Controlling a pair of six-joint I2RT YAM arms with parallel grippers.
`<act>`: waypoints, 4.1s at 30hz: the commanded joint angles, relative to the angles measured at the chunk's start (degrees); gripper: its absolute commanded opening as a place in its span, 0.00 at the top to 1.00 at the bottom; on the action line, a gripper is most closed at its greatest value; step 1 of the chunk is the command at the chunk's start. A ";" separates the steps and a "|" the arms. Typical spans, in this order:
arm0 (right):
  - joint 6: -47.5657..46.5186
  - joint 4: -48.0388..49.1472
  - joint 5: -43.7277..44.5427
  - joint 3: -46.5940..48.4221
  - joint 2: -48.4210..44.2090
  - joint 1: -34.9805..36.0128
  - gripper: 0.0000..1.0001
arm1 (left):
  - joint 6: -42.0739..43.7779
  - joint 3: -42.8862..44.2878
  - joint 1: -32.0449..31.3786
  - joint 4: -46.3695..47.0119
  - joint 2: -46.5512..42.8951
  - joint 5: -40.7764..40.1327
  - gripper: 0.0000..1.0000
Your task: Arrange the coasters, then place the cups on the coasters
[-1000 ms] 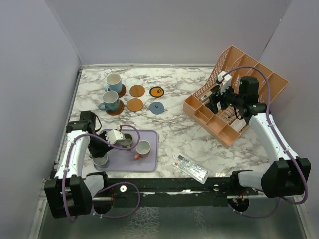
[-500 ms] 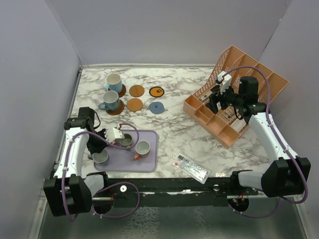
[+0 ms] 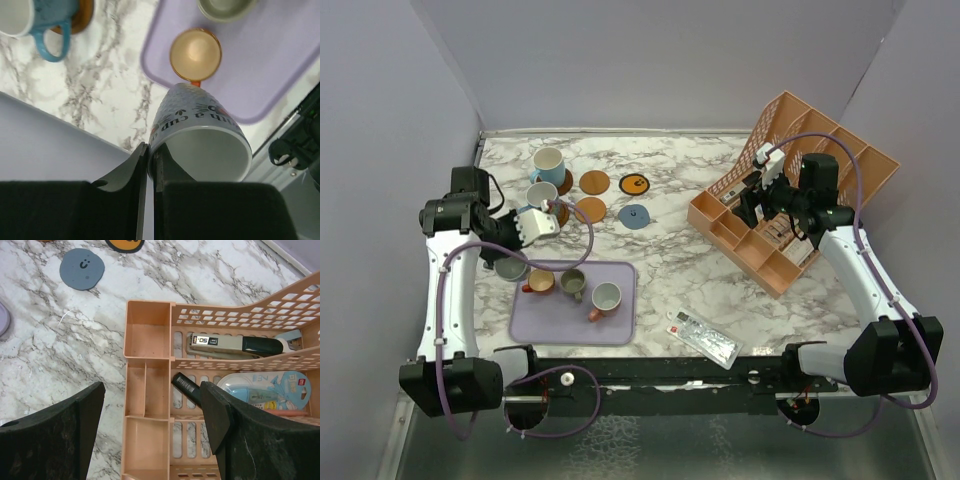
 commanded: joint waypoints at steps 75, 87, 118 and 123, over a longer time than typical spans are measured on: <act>-1.67 -0.05 3.17 -0.05 0.21 -0.32 0.22 | -56.42 69.11 -17.27 21.21 72.21 -10.77 1.00; -1.72 -0.19 3.16 -0.05 0.13 -0.32 0.22 | -56.27 69.58 -17.27 21.39 73.80 -11.02 1.00; -1.76 -0.02 3.80 -0.18 0.50 -0.39 0.22 | -52.34 70.10 -17.27 24.47 76.48 -11.72 0.66; -1.78 -0.01 4.04 -0.13 0.90 -0.45 0.22 | -50.71 69.77 -17.22 25.43 76.30 -11.08 0.64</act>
